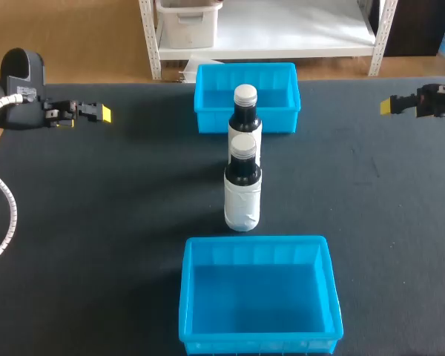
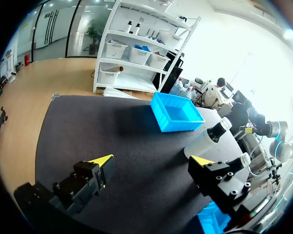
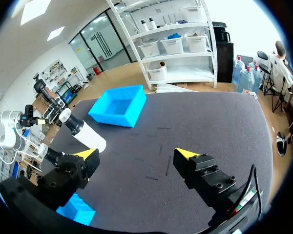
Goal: Pick up the bottle, and place it in the far bin if it is heavy, or in the near bin if it is light.
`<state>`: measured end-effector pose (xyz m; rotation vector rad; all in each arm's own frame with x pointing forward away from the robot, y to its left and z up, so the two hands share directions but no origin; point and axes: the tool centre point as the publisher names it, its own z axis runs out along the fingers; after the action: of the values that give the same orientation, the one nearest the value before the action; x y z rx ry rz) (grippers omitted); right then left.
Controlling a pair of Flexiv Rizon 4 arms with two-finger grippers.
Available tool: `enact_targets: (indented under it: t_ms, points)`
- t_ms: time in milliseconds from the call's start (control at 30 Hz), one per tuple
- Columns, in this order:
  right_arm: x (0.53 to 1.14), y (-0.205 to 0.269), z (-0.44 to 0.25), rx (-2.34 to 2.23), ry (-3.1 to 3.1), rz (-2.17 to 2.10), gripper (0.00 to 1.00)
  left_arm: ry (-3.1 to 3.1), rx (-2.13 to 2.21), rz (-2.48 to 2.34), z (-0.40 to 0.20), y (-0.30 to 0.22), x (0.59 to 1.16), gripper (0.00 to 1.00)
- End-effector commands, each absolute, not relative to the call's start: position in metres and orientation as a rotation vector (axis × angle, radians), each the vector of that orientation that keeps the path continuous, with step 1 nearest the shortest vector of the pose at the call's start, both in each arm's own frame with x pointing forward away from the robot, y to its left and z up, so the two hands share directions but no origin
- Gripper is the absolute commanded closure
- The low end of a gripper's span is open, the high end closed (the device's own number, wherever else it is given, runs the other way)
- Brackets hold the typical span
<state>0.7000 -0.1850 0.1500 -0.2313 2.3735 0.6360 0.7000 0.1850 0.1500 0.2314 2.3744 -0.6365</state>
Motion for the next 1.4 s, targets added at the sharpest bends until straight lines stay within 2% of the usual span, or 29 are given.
enact_targets:
  t_ms: [33,567,833,1033,1400]
  points:
    - [0.7,-0.185,0.15,-0.231,2.374,0.636,0.0,2.374,0.231,-0.636,0.15,0.185,0.7,0.0]
    - [0.7,-0.185,0.15,-0.231,2.374,0.636,0.0,2.374,0.231,-0.636,0.15,0.185,0.7,0.0]
    - [0.717,-0.205,0.154,-0.759,2.184,0.751,0.0,2.374,0.231,-0.636,0.15,0.185,0.7,0.0]
    - [0.699,-0.207,0.165,-1.509,1.926,0.908,0.0,2.374,0.231,-0.636,0.15,0.185,0.7,0.0]
    - [0.699,-0.207,0.165,-1.509,1.926,0.908,0.0,2.374,0.231,-0.636,0.15,0.185,0.7,0.0]
